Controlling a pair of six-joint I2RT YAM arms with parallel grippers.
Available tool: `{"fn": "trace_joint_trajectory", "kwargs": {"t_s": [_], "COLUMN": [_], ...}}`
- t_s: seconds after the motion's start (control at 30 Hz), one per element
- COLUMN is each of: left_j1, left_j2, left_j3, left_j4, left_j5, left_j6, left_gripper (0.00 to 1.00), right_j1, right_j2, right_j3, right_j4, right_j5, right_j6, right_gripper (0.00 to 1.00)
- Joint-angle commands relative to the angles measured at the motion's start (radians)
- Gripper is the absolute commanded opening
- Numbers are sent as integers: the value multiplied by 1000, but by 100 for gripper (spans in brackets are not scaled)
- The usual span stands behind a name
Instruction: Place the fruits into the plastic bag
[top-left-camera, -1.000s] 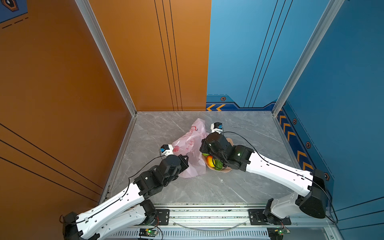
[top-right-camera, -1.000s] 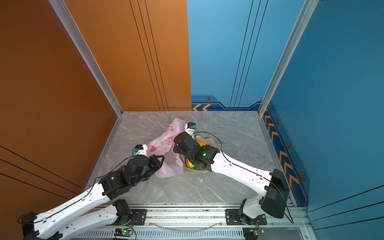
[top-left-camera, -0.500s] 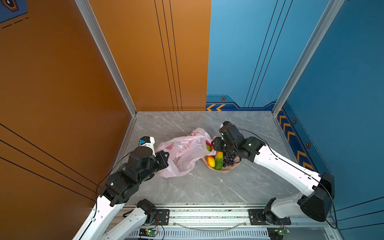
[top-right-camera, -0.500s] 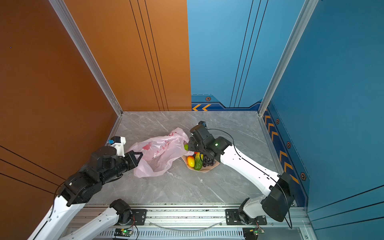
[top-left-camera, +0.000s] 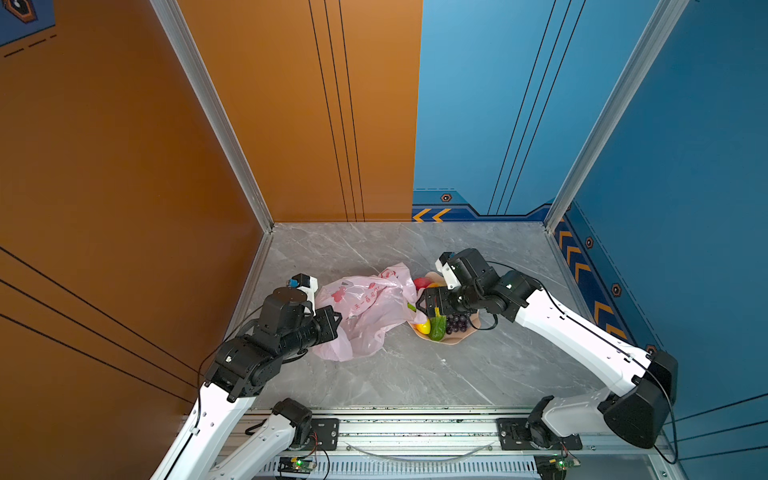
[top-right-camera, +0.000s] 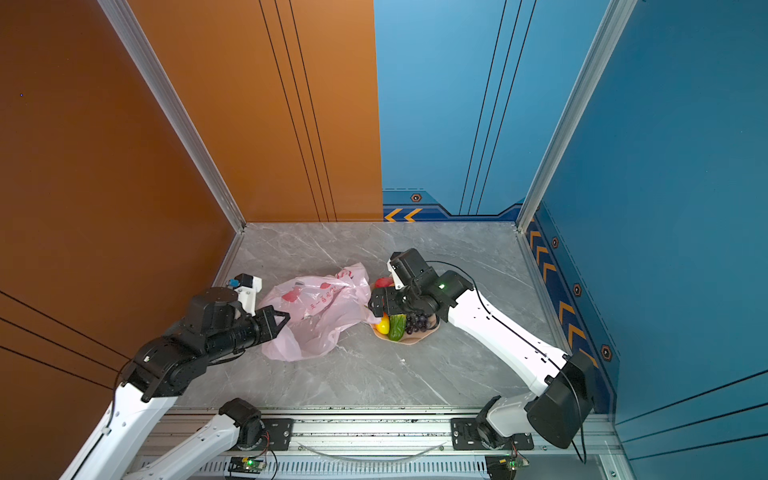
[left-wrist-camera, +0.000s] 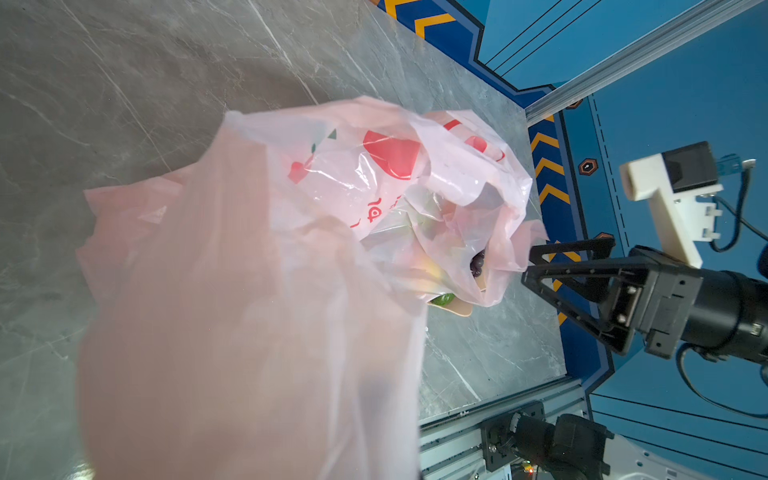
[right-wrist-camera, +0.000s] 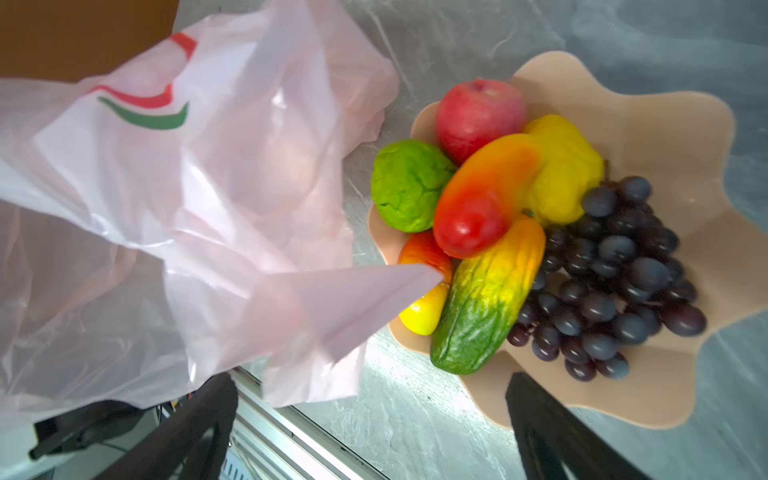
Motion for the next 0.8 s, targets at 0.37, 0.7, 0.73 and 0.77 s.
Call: {"fn": "trace_joint_trajectory", "kwargs": {"t_s": [0.37, 0.7, 0.73, 0.77], "left_j1": [53, 95, 99, 104], "left_j2": [-21, 4, 4, 5], "left_j3": [8, 33, 35, 35], "left_j4": [-22, -23, -24, -24], "left_j5": [64, 113, 116, 119], "left_j6": [12, 14, 15, 13], "left_gripper": [0, 0, 0, 0], "right_j1": [-53, -60, -60, -60], "right_j2": [145, 150, 153, 156], "right_j3": [32, -34, -36, -41], "right_j4": [171, 226, 242, 259], "right_j5": [-234, -251, -269, -286], "right_j6": [-130, -170, -164, -158], "right_gripper": [100, 94, 93, 90]}}
